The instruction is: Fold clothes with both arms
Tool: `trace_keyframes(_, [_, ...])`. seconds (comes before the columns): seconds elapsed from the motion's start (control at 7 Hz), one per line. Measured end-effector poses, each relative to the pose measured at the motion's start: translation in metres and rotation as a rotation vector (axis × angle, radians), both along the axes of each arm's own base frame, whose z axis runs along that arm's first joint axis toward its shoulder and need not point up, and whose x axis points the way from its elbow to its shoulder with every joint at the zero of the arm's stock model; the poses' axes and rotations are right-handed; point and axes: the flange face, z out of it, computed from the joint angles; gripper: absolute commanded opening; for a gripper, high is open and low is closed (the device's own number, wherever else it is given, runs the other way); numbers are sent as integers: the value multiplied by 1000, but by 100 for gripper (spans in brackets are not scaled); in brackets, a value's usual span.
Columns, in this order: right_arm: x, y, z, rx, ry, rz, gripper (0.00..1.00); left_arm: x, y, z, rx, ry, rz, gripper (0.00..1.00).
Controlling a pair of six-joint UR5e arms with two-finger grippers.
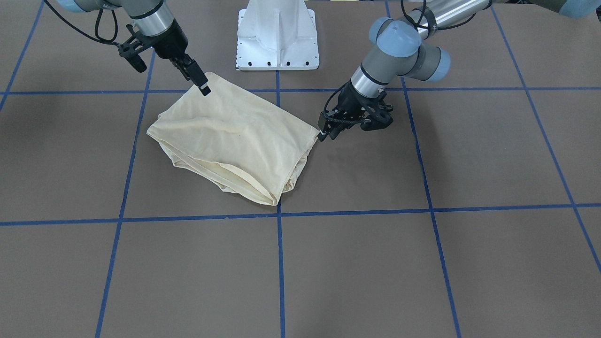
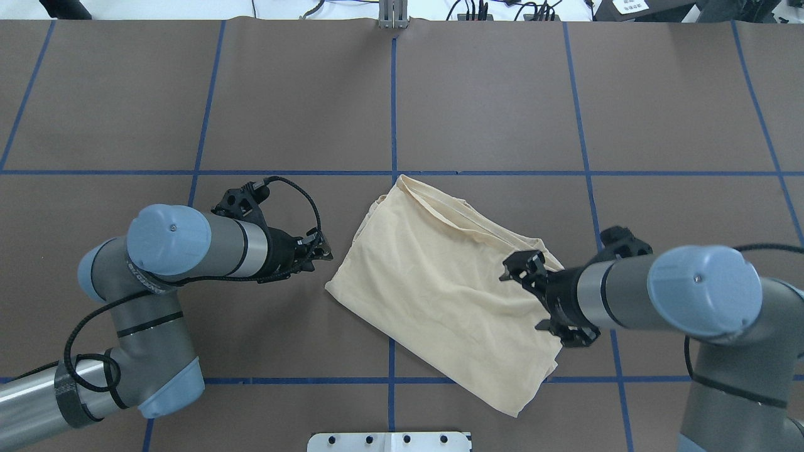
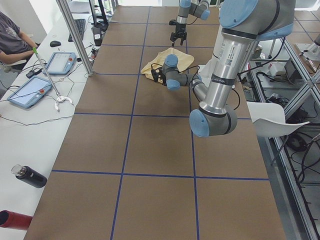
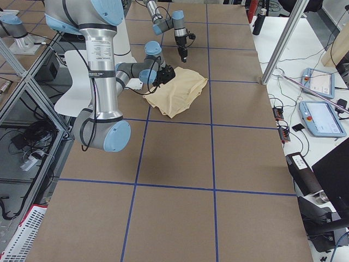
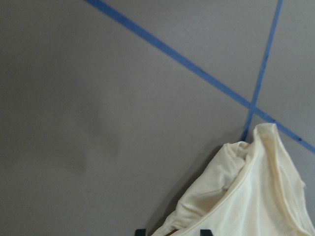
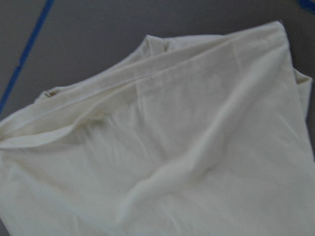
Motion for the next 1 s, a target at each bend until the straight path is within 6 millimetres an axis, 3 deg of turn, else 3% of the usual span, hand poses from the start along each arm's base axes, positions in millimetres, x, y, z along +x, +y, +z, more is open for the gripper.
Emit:
trace_keyframes(0.29, [-4, -70, -5, 24, 15, 70, 100, 21, 21, 6, -9, -40, 21, 48])
trace_keyframes(0.57, [-7, -103, -1, 29, 37, 100, 100, 34, 35, 3, -6, -44, 40, 47])
trace_keyframes(0.71, [-6, -110, 2, 36, 48, 103, 100, 37, 37, 2, -5, -43, 43, 40])
trace_keyframes(1.0, [-2, -116, 5, 41, 58, 109, 100, 40, 37, -5, -1, -34, 44, 0])
